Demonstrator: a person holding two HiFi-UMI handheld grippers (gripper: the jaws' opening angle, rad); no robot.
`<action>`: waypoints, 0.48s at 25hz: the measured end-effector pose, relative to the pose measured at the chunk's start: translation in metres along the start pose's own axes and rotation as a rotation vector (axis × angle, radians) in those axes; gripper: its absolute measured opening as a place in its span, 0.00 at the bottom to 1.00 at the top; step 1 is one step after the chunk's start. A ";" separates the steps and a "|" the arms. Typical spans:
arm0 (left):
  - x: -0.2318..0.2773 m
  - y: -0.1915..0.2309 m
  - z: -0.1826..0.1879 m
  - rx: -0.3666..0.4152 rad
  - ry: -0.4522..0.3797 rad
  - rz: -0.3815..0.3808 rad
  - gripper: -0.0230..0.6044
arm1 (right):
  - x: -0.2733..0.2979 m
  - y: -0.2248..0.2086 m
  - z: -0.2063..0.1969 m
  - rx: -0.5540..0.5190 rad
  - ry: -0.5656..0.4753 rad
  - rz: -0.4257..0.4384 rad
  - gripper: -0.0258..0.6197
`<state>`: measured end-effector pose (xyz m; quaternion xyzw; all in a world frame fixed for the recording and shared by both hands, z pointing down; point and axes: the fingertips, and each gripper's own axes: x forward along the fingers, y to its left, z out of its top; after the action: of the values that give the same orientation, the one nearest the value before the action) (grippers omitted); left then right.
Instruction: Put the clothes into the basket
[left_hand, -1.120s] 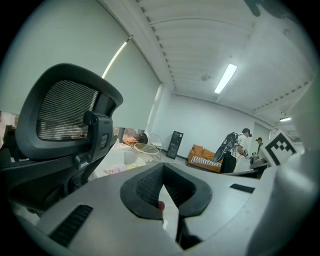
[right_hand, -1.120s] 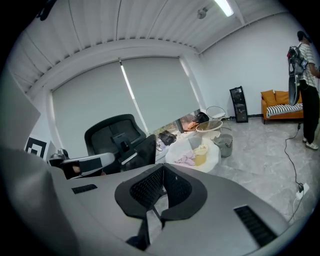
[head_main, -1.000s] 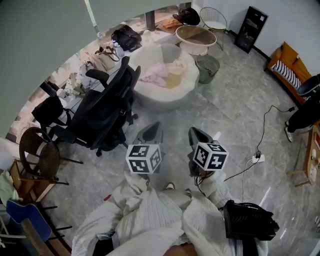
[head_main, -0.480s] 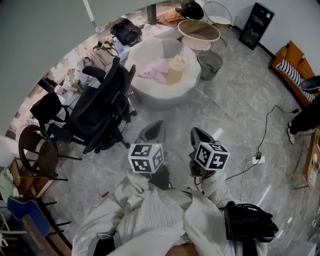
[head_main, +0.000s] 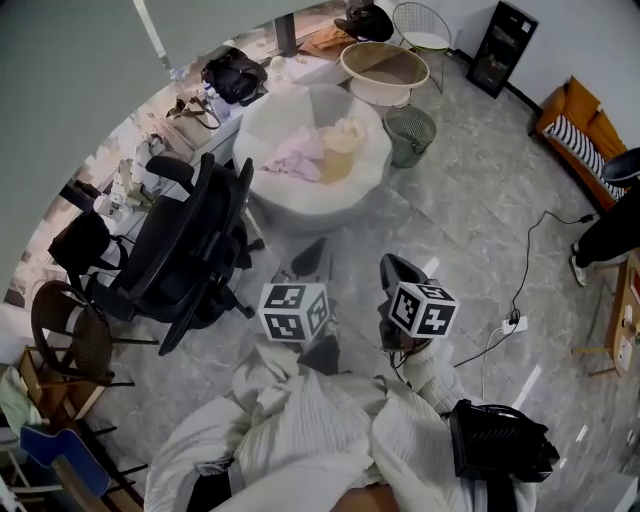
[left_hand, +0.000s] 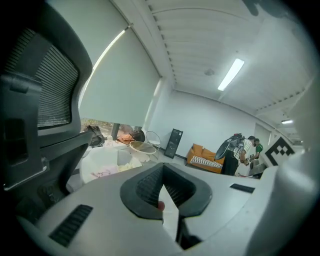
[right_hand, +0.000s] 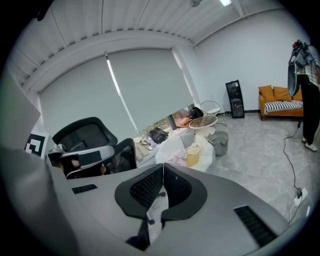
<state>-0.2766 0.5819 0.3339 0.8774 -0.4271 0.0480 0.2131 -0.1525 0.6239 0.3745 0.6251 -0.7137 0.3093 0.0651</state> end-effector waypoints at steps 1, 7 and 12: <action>0.009 0.003 0.005 0.002 0.001 -0.003 0.05 | 0.007 -0.001 0.007 0.000 -0.001 -0.001 0.08; 0.060 0.018 0.035 0.016 -0.005 -0.026 0.05 | 0.048 -0.014 0.046 0.001 -0.009 -0.005 0.08; 0.097 0.038 0.059 0.018 -0.011 -0.033 0.05 | 0.087 -0.014 0.078 -0.018 -0.008 0.005 0.08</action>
<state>-0.2509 0.4663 0.3194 0.8865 -0.4132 0.0436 0.2036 -0.1345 0.5091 0.3589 0.6239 -0.7183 0.3005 0.0669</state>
